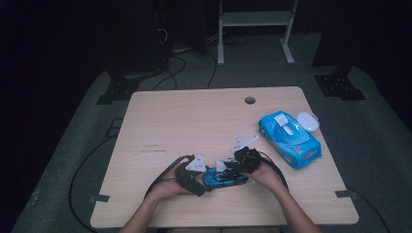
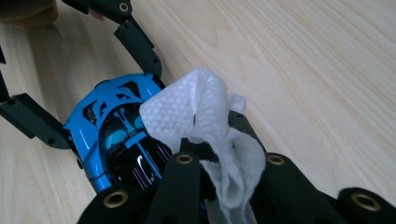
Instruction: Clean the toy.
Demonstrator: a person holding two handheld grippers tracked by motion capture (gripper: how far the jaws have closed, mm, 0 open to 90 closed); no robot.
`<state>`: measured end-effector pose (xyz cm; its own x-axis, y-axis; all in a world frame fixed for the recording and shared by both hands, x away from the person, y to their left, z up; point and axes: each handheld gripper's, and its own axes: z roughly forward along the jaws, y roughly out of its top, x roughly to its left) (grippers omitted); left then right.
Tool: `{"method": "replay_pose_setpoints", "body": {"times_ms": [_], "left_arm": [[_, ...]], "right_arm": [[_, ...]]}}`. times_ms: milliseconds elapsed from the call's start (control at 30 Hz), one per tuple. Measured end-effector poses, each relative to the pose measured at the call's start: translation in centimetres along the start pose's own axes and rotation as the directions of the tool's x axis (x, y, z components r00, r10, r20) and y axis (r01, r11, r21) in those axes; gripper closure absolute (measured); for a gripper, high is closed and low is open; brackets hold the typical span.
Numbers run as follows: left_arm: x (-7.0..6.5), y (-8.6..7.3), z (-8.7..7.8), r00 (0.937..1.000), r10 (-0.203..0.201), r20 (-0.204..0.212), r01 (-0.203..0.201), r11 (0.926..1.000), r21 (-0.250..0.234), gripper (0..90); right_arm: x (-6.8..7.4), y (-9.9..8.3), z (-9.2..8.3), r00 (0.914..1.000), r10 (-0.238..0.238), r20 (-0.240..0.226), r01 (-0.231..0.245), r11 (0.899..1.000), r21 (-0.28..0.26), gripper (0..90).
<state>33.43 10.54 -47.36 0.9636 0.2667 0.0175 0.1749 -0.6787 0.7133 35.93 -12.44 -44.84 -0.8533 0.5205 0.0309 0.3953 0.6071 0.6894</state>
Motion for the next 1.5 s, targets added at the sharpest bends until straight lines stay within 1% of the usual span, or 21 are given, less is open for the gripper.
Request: {"method": "replay_pose_setpoints", "body": {"times_ms": [33,100,167,233,267,300,333,400,433,533,667,767,867,933,1000,1033,1200,1267,1367,1433,1500], "left_arm": [[0.0,0.0,0.0,1.0000,-0.004,0.002,0.004,1.0000,-0.005,25.0],[0.0,0.0,0.0,1.0000,-0.005,0.003,0.005,1.0000,-0.005,25.0],[0.0,-0.1,0.0,1.0000,-0.005,0.003,0.005,1.0000,-0.005,25.0],[0.0,0.0,0.0,1.0000,0.000,0.001,0.000,1.0000,-0.004,25.0],[0.0,0.0,0.0,1.0000,-0.002,0.001,0.002,1.0000,-0.006,25.0],[0.0,-0.1,0.0,1.0000,-0.002,0.001,0.002,1.0000,-0.006,25.0],[0.0,-0.1,0.0,1.0000,-0.003,0.001,0.003,1.0000,-0.008,25.0],[0.0,-0.1,0.0,1.0000,-0.003,0.002,0.003,1.0000,-0.005,25.0],[0.0,-0.1,0.0,1.0000,-0.002,0.001,0.002,1.0000,-0.004,25.0],[0.0,0.0,0.0,1.0000,-0.002,0.002,0.002,1.0000,-0.001,25.0],[0.0,-0.1,0.0,1.0000,-0.002,0.000,0.002,1.0000,-0.005,25.0],[-0.1,-0.1,0.0,1.0000,-0.001,-0.001,0.001,1.0000,-0.005,25.0],[0.0,-0.1,0.1,1.0000,-0.005,0.002,0.005,1.0000,-0.009,25.0],[0.0,-0.2,0.0,1.0000,-0.004,0.003,0.004,1.0000,-0.009,25.0],[0.0,-0.2,0.0,1.0000,-0.005,0.002,0.005,1.0000,-0.008,25.0],[0.0,-0.2,0.0,1.0000,-0.005,0.002,0.005,1.0000,-0.008,25.0],[0.0,-0.1,0.0,1.0000,-0.002,0.001,0.002,1.0000,-0.006,25.0],[-0.1,-0.1,0.0,1.0000,-0.002,0.000,0.002,1.0000,-0.006,25.0],[-0.1,-0.1,0.0,1.0000,-0.001,-0.001,0.001,1.0000,-0.003,25.0],[-0.1,-0.1,0.0,1.0000,-0.005,0.001,0.005,1.0000,-0.004,25.0],[0.0,-0.1,0.0,1.0000,-0.004,0.002,0.004,1.0000,-0.008,25.0]], "right_arm": [[0.2,0.2,0.1,1.0000,-0.003,0.001,0.003,1.000,-0.003,82.7],[0.8,0.9,0.7,0.9989,-0.011,-0.047,0.010,1.000,-0.017,82.7],[1.3,1.3,1.3,0.9983,-0.031,-0.049,0.030,0.999,-0.009,82.7],[1.2,1.4,1.0,0.9981,-0.034,-0.052,0.034,0.999,0.003,82.7],[1.0,1.1,0.6,0.9985,-0.029,-0.046,0.029,1.000,0.001,82.7],[0.6,0.8,0.1,0.9993,-0.032,-0.021,0.033,0.999,0.010,82.7],[0.0,0.2,-0.7,0.9994,-0.033,0.012,0.033,0.999,0.039,82.7],[-0.7,-0.6,-2.0,0.9999,-0.003,0.015,0.002,0.999,0.032,82.7],[-0.9,-1.0,-2.7,0.9991,-0.012,0.042,0.010,0.999,0.042,82.7],[-1.2,-2.2,-4.7,0.9977,-0.008,0.067,0.005,0.999,0.036,82.8],[-1.5,-3.1,-6.0,0.9959,-0.004,0.090,0.000,0.999,0.045,82.8],[-1.7,-3.5,-5.9,0.9945,-0.009,0.105,0.004,0.999,0.047,82.7],[-1.1,-3.6,-5.4,0.9942,-0.027,0.104,0.021,0.998,0.061,81.8],[-1.0,-3.5,-5.3,0.9950,-0.029,0.096,0.024,0.998,0.052,77.1],[-1.0,-3.4,-5.5,0.9979,-0.016,0.063,0.013,0.999,0.052,68.5],[-0.9,-3.4,-5.6,0.9978,-0.015,0.065,0.011,0.998,0.055,65.3],[-0.4,-3.4,-6.5,0.9991,-0.009,0.041,0.009,1.000,0.011,60.0],[-0.3,-3.3,-6.6,0.9996,-0.002,0.030,0.002,1.000,-0.007,59.9],[-0.3,-3.2,-5.8,0.9990,0.005,0.045,-0.005,1.000,0.006,62.9],[-0.4,-3.2,-4.9,0.9972,0.002,0.074,-0.004,1.000,0.024,69.7],[-0.3,-3.4,-4.6,0.9950,0.001,0.100,-0.002,1.000,0.010,77.4]]}}
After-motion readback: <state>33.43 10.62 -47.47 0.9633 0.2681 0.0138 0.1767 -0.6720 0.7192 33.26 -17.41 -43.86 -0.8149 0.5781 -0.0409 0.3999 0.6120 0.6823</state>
